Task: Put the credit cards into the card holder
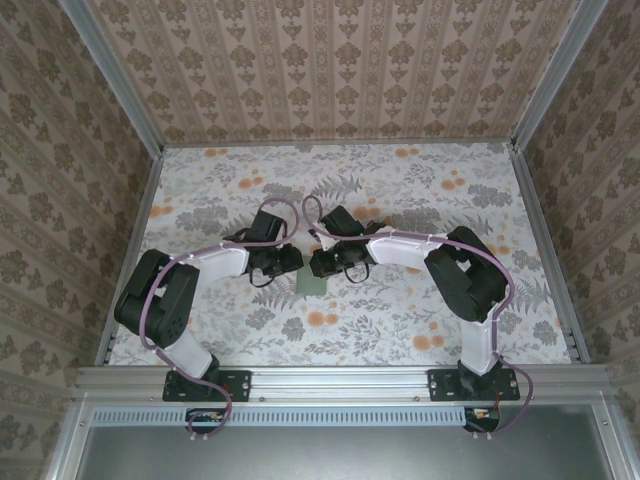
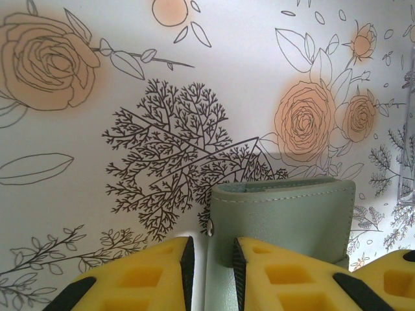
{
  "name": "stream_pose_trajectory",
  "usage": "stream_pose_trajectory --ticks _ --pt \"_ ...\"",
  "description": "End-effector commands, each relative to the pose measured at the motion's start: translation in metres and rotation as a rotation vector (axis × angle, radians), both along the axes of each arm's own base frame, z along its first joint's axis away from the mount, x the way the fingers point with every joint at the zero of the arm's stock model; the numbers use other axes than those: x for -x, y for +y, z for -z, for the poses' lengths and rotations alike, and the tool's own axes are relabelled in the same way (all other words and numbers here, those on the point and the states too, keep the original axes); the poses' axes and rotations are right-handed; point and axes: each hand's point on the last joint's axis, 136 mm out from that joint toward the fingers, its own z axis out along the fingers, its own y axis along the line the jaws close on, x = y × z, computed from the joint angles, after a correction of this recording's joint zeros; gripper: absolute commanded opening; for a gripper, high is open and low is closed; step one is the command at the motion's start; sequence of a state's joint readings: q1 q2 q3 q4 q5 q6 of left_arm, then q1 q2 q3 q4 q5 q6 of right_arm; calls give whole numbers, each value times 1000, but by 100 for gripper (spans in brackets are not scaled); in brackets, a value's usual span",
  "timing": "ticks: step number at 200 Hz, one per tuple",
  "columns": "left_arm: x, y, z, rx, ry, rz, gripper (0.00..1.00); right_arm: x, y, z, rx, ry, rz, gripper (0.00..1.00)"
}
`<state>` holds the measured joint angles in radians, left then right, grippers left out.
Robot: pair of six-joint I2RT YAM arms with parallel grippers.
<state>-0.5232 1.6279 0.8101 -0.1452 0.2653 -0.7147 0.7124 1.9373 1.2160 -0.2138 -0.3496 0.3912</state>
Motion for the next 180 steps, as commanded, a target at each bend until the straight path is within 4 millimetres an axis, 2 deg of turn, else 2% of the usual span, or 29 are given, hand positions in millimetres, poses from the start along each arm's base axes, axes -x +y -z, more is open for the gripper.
stream_pose_trajectory --ticks 1,47,109,147,159,180 --pt "1 0 -3 -13 -1 7 26 7 -9 23 100 20 -3 9" --pt "2 2 0 -25 4 2 26 17 -16 40 185 3 -20 8" --pt "0 -1 6 -24 18 6 26 57 -37 66 274 -24 -23 6" --pt "-1 -4 7 -14 21 9 26 77 -53 97 325 11 -10 6" --pt "-1 -4 5 -11 17 8 26 75 -53 95 325 0 -11 8" --pt "-2 0 -2 -27 0 7 29 60 -45 71 305 -68 -6 14"
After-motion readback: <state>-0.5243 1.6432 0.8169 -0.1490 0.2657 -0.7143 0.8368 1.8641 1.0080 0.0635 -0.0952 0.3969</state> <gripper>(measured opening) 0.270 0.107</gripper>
